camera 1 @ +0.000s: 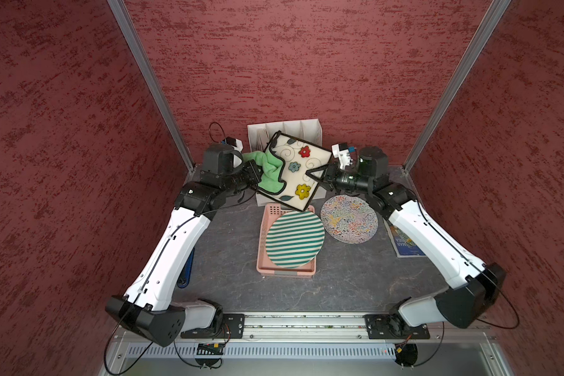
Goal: Wipe the wet plate dry
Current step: Wipe the plate with towel.
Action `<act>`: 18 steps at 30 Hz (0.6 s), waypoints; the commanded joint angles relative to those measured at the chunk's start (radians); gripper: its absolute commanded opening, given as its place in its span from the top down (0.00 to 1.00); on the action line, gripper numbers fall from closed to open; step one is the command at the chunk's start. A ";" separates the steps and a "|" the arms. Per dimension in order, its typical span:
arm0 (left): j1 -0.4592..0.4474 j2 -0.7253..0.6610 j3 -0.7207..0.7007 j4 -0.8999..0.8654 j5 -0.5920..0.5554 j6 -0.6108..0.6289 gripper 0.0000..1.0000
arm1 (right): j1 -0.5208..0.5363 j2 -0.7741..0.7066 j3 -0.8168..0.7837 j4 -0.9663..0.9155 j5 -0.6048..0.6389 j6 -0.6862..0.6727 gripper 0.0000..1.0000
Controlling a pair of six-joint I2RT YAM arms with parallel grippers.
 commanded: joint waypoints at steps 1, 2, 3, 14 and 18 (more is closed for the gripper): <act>0.000 0.059 0.049 0.030 0.217 0.057 1.00 | 0.014 -0.101 0.038 0.154 -0.228 -0.126 1.00; -0.017 0.066 0.053 0.079 0.277 0.050 1.00 | 0.014 -0.102 0.037 0.144 -0.233 -0.134 1.00; -0.039 0.072 0.058 0.118 0.314 0.043 1.00 | 0.014 -0.100 0.039 0.141 -0.231 -0.135 1.00; -0.229 0.168 0.176 -0.035 0.300 0.173 1.00 | -0.084 0.036 0.261 0.252 -0.113 -0.005 1.00; -0.210 0.125 0.114 -0.100 0.204 0.188 1.00 | -0.177 0.036 0.271 0.376 -0.101 0.117 1.00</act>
